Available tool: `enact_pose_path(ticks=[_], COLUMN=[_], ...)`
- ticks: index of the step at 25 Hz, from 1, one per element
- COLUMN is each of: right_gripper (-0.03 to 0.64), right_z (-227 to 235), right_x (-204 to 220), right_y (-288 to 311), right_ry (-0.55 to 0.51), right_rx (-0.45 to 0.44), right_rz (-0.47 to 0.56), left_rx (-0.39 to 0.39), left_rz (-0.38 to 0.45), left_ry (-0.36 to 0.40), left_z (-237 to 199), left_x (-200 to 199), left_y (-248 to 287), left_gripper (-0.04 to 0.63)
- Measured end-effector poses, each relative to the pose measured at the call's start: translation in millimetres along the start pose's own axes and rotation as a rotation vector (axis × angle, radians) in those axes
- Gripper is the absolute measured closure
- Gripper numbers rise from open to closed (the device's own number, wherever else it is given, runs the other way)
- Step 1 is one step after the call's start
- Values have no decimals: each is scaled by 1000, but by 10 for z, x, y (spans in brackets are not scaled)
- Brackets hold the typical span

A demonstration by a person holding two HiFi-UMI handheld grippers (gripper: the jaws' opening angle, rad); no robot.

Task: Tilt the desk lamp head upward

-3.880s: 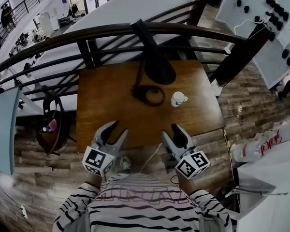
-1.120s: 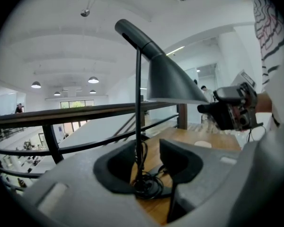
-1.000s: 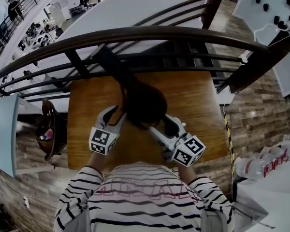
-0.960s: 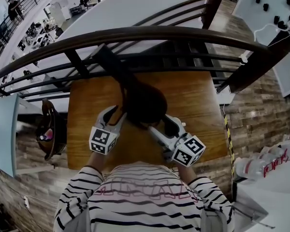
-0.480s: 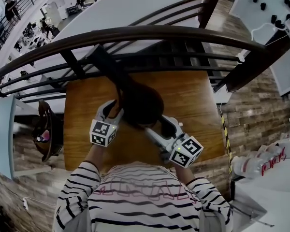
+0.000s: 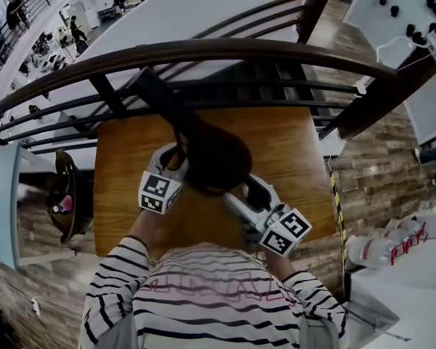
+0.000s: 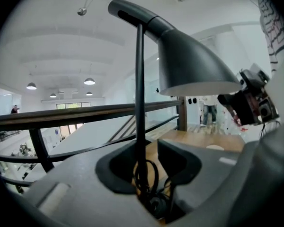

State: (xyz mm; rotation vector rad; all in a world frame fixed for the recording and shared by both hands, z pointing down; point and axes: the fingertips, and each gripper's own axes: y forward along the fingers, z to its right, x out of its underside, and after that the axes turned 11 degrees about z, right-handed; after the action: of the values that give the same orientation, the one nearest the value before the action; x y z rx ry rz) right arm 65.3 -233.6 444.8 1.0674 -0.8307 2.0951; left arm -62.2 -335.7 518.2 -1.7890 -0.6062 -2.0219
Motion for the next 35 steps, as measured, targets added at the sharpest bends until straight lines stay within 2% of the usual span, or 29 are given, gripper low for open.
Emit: enact_pose_path(ticks=[5, 9, 16, 26, 35], right_gripper=[318, 316, 314, 314, 316], right_z=[-77, -129, -210, -385, -462], right_x=[-179, -316, -481, -809, -980], right_y=[-77, -142, -200, -257, -237], right_ry=[-22, -15, -41, -85, -135], right_rx=[9, 12, 22, 49, 68], right_rz=[34, 69, 105, 145, 139], left_rx=[-14, -47, -39, -33, -48], left_rz=[-2, -2, 42, 51, 67], left_ry=[0, -17, -40, -50, -68], left_z=[-24, -81, -72, -68, -91], left_x=[-7, -12, -17, -2, 1], left_y=[-31, -51, -90, -138, -146], left_gripper=[469, 548, 548, 548, 548])
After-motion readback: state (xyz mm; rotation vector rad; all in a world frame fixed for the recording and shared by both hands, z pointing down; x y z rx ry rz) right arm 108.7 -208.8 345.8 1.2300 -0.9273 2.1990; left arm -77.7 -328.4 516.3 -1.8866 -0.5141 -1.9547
